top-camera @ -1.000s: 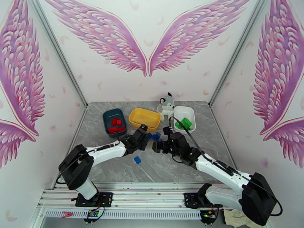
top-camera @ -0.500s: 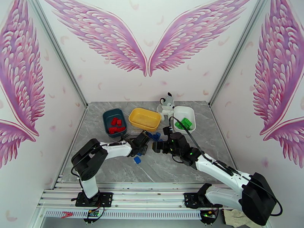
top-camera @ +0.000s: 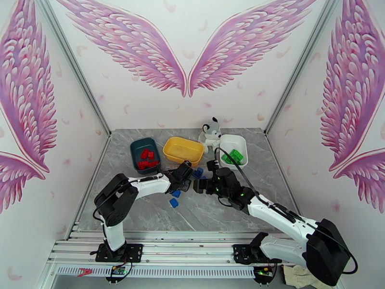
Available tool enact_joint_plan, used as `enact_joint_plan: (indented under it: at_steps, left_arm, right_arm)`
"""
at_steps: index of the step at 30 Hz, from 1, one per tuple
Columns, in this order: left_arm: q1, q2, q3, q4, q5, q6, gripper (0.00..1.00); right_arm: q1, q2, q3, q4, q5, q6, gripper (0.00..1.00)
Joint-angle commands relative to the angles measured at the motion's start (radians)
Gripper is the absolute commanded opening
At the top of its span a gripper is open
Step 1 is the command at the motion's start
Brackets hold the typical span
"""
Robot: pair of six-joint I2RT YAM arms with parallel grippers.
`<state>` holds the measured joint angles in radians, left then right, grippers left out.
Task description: Sort the legos into containers by color
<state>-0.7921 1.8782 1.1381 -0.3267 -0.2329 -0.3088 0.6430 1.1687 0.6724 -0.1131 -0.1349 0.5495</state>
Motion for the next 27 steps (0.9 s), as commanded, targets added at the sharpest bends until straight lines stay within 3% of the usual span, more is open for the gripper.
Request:
enact_joint_plan:
  at_steps: [1,7,16,27]
  left_arm:
    - [-0.001,0.018,0.019,-0.060,-0.016,0.009,0.54]
    - [-0.001,0.020,0.019,-0.068,-0.028,0.004,0.57]
    - [-0.002,0.049,0.037,-0.061,-0.018,0.009,0.40]
    - [0.019,-0.043,0.054,-0.055,-0.054,0.014,0.32]
  right_arm:
    - [-0.006,-0.015,-0.011,0.000,0.012,0.007,0.90]
    - [-0.006,-0.017,-0.011,0.000,0.014,0.007,0.90]
    - [-0.007,-0.020,-0.014,-0.001,0.017,0.007,0.90]
    - [-0.008,-0.026,-0.017,0.003,0.010,0.006,0.90]
